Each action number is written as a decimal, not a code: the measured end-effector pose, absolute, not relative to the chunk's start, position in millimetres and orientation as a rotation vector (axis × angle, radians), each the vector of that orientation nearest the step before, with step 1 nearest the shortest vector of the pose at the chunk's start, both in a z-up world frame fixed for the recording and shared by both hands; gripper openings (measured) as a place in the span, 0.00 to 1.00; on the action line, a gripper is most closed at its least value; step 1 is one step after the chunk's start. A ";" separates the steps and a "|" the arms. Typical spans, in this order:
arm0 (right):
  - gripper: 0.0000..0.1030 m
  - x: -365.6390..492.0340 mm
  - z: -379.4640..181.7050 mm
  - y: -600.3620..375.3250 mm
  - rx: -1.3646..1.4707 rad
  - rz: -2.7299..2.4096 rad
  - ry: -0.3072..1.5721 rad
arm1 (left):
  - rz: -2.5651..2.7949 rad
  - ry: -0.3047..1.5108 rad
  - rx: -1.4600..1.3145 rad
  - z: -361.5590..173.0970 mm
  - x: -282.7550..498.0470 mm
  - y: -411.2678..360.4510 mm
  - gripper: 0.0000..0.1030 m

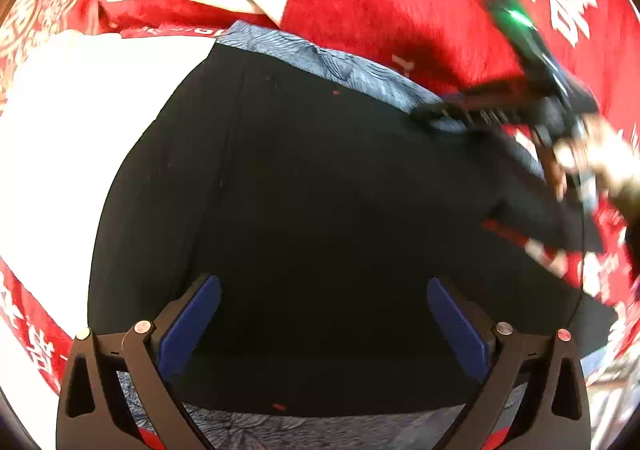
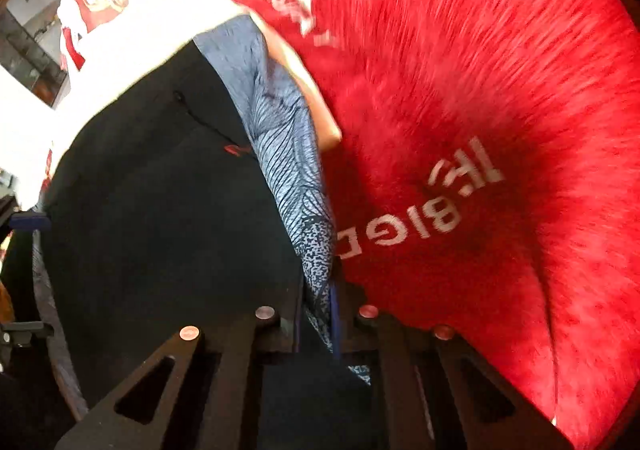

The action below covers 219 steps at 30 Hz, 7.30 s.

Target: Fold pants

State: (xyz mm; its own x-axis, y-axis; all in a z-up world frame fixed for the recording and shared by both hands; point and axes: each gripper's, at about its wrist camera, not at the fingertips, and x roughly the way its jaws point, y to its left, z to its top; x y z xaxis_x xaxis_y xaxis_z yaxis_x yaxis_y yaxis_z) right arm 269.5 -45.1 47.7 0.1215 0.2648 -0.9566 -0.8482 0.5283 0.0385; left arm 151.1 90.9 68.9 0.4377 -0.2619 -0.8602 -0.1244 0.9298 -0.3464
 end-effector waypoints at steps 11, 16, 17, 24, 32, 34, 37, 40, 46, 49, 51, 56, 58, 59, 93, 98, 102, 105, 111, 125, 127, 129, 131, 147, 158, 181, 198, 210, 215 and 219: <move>0.11 131.9 122.7 -56.9 -0.684 0.789 0.807 | -0.108 1.077 -0.821 129.5 235.5 137.7 1.00; 0.11 99.1 108.6 -60.2 -0.725 0.722 0.733 | 0.000 1.142 -0.766 131.6 254.4 125.5 1.00; 0.11 98.7 105.5 -54.6 -0.730 0.713 0.725 | 0.038 1.152 -0.736 125.5 257.1 124.1 0.81; 0.11 69.4 101.7 -55.5 -0.720 0.695 0.720 | -0.096 1.098 -0.736 146.4 207.8 133.0 0.22; 0.11 -22.1 112.5 -52.3 -0.753 0.672 0.647 | -0.140 0.956 -0.781 109.6 77.8 144.4 0.22; 0.11 -40.9 84.8 -44.8 -0.769 0.672 0.695 | -0.117 1.010 -0.813 75.3 72.3 131.6 0.22; 0.11 -51.3 44.8 -36.2 -0.786 0.666 0.760 | -0.099 1.055 -0.862 41.7 63.6 132.0 0.22; 0.11 -50.1 21.9 -32.4 -0.757 0.619 0.803 | -0.091 1.074 -0.895 28.4 54.8 134.5 0.22; 0.30 -51.1 29.3 -30.1 -0.717 0.566 0.845 | -0.086 1.096 -0.829 41.0 34.6 148.7 0.22; 0.78 -68.4 47.3 -30.3 -0.701 0.610 0.845 | -0.008 1.075 -0.785 52.3 17.2 168.2 0.23; 0.79 -79.3 60.3 -32.9 -0.639 0.646 0.832 | 0.027 1.061 -0.785 59.2 9.8 180.7 0.23; 0.79 -55.2 84.3 -43.9 -0.432 0.599 0.832 | 0.018 0.972 -0.770 88.5 2.1 181.4 0.23; 0.80 -34.4 82.2 -50.3 -0.333 0.559 0.849 | -0.021 0.953 -0.747 98.0 4.7 172.3 0.23; 0.80 -23.1 76.7 -54.2 -0.297 0.530 0.870 | -0.033 0.956 -0.726 102.9 6.8 164.5 0.23; 0.84 166.9 97.2 -250.0 0.248 -0.344 1.066 | 0.006 0.989 -0.289 57.6 33.9 100.2 0.99; 0.85 195.7 48.6 -248.0 0.119 -0.436 1.231 | 0.010 0.989 -0.253 56.7 33.5 95.5 0.99; 0.13 186.4 59.4 -241.5 0.043 -0.442 1.198 | 0.010 0.987 -0.264 54.7 35.8 94.3 0.99; 0.07 161.5 77.5 -260.1 0.179 -0.355 1.147 | 0.005 0.998 -0.272 56.1 36.6 94.1 0.99; 0.07 53.0 118.4 -304.0 0.365 -0.311 0.953 | -0.136 1.023 -0.429 86.2 47.3 88.1 0.99; 0.10 -69.8 77.8 -364.9 0.536 -0.353 0.920 | -0.361 1.179 -0.123 71.4 65.1 -59.2 0.99; 0.20 -72.8 80.3 -369.7 0.518 -0.334 0.902 | -0.352 1.169 -0.048 70.5 61.1 -67.2 0.99; 0.49 -79.2 83.3 -378.4 0.516 -0.328 0.872 | -0.352 1.167 -0.026 70.6 60.8 -69.0 0.99; 0.79 -88.4 86.2 -392.5 0.539 -0.366 0.833 | -0.350 1.175 -0.041 71.3 62.4 -66.8 0.99; 0.80 -188.6 96.8 -561.0 0.851 -0.529 0.627 | -0.309 1.218 -0.092 71.3 68.0 -70.9 0.99; 0.66 -162.6 77.5 -592.9 0.900 -0.387 0.607 | -0.307 1.212 -0.101 86.8 70.1 -83.4 0.99; 0.21 -149.6 101.5 -584.2 0.684 -0.379 0.760 | -0.452 1.243 0.001 87.9 70.1 -169.2 0.99; 0.25 -135.9 87.4 -598.0 0.782 -0.358 0.691 | -0.448 1.236 0.025 85.4 68.6 -173.2 0.99; 0.11 -152.4 217.0 -572.4 0.678 -0.200 0.458 | -0.486 1.248 0.010 87.0 73.2 -168.6 0.99; 0.10 -134.3 206.0 -565.8 0.579 -0.358 0.582 | -0.499 1.260 -0.006 89.1 77.0 -159.0 0.99; 0.10 -126.7 146.4 -585.8 0.603 -0.490 0.725 | -0.493 1.272 -0.017 84.3 78.5 -152.4 0.99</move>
State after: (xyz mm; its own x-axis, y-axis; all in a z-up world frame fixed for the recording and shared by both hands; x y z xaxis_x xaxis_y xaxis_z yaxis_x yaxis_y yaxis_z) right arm -126.7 -585.8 146.4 0.6519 -0.2041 -0.7303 0.6014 0.7258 0.3339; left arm 78.5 -152.4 84.3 0.2055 -0.3633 -0.9087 0.3444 0.8960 -0.2803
